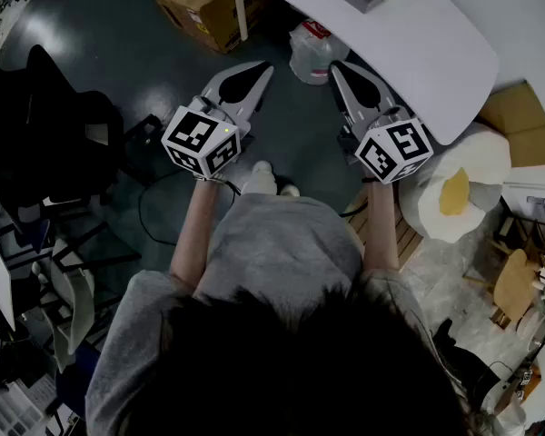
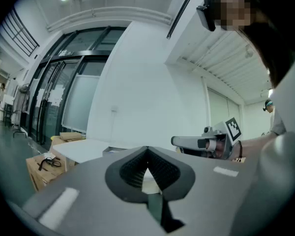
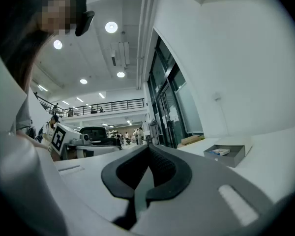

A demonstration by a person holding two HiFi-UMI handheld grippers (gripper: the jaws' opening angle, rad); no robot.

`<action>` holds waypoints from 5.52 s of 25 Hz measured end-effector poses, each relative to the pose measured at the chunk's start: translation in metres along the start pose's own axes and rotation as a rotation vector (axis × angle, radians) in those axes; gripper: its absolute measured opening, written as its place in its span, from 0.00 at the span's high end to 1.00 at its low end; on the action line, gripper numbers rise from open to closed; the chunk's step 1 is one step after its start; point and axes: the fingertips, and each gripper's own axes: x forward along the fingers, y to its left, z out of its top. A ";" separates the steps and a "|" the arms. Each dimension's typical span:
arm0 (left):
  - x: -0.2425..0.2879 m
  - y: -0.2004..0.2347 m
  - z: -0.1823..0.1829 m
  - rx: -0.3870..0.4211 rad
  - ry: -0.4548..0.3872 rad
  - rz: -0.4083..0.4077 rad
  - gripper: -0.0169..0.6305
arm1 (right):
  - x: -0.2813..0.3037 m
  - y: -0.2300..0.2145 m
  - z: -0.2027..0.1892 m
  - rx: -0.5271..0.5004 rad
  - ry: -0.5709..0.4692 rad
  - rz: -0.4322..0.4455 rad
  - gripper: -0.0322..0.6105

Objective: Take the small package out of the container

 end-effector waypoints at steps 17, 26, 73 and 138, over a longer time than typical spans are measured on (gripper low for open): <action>0.005 -0.001 -0.001 -0.011 0.009 0.022 0.99 | -0.003 -0.012 -0.001 0.032 0.005 -0.010 0.93; 0.020 0.020 -0.010 -0.053 0.019 0.039 0.99 | 0.014 -0.035 -0.007 0.066 0.025 -0.025 0.93; 0.208 0.193 -0.008 -0.152 0.075 -0.382 0.99 | 0.170 -0.177 -0.011 0.123 -0.035 -0.425 0.93; 0.420 0.247 -0.081 -0.163 0.463 -0.855 0.99 | 0.232 -0.396 -0.076 0.604 0.259 -0.659 0.93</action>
